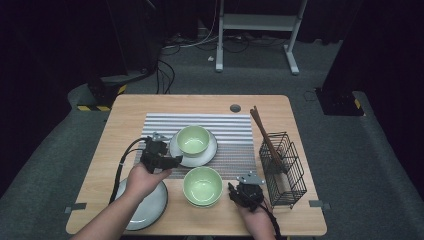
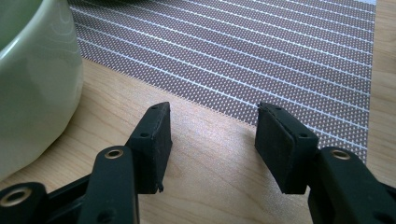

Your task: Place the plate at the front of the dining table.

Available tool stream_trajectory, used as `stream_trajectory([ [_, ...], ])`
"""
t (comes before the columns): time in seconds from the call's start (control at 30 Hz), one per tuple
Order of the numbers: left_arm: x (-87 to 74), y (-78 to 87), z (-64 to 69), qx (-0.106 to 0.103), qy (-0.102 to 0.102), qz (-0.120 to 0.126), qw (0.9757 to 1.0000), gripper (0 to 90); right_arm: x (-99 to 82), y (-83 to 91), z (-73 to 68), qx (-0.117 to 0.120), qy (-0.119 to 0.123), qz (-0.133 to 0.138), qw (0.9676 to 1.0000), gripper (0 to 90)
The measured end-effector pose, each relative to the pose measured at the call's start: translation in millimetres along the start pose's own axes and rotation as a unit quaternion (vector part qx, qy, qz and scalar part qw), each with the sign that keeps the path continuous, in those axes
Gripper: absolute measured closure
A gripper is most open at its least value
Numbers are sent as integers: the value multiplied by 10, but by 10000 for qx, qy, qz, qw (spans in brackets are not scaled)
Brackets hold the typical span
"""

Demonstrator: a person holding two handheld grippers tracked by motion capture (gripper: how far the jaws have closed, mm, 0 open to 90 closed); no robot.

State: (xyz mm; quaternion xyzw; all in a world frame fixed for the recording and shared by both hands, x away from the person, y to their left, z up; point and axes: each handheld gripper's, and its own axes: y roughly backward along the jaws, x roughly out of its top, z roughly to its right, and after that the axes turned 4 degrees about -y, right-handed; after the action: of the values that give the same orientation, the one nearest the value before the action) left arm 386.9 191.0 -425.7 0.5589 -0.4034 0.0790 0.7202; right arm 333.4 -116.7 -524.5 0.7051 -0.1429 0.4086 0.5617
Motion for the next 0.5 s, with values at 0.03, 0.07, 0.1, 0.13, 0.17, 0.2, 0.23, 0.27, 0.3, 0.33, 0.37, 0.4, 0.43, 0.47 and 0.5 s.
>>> stream_trajectory([
  [0.03, -21, 8, 2, 6, 14, 25, 10000, 307, 0, 0, 0, 2, -1, 0, 10000, 454],
  [0.07, -43, 14, 6, 4, 19, 44, 10000, 304, 0, 0, 0, 5, -8, -1, 10000, 453],
  [0.1, -66, 17, 13, 3, 20, 59, 10000, 300, 0, 1, -2, 4, -21, -5, 10000, 453],
  [0.13, -87, 24, 16, 27, -14, 72, 10000, 296, 0, 0, 0, 3, -4, 0, 10000, 453],
  [0.17, -109, 32, 20, 51, -43, 77, 9999, 294, 0, 0, 0, 4, -5, -1, 10000, 454],
  [0.2, -130, 40, 19, 53, -48, 102, 9999, 292, 0, 0, 0, 5, -7, 0, 10000, 453],
  [0.23, -152, 50, 16, 30, -23, 132, 9999, 291, 0, 1, -1, 5, -18, -3, 10000, 453],
  [0.27, -173, 58, 13, 9, -9, 150, 9999, 291, 0, 1, -1, 5, -20, -5, 10000, 453],
  [0.3, -194, 67, 12, 18, -25, 168, 9999, 289, 0, 0, 0, 6, -7, -1, 10000, 453],
  [0.33, -215, 78, 10, 33, -56, 179, 9998, 289, 0, 1, -1, 6, -21, -5, 10000, 453],
  [0.37, -239, 87, 11, 22, -60, 200, 9998, 290, 0, 1, -1, 5, -18, -3, 10000, 453],
  [0.4, -263, 96, 7, 15, -90, 215, 9997, 290, 0, 0, 0, 6, -7, 0, 10000, 453],
  [0.43, -289, 105, 5, 1, -93, 230, 9997, 290, 0, 0, 0, 6, -8, -1, 10000, 453],
  [0.47, -316, 115, 4, -10, -123, 238, 9996, 291, 0, 1, -1, 3, -18, -4, 10000, 453],
  [0.5, -343, 124, 4, 9, -171, 256, 9995, 296, 0, 0, 0, 6, -9, -2, 10000, 453],
])
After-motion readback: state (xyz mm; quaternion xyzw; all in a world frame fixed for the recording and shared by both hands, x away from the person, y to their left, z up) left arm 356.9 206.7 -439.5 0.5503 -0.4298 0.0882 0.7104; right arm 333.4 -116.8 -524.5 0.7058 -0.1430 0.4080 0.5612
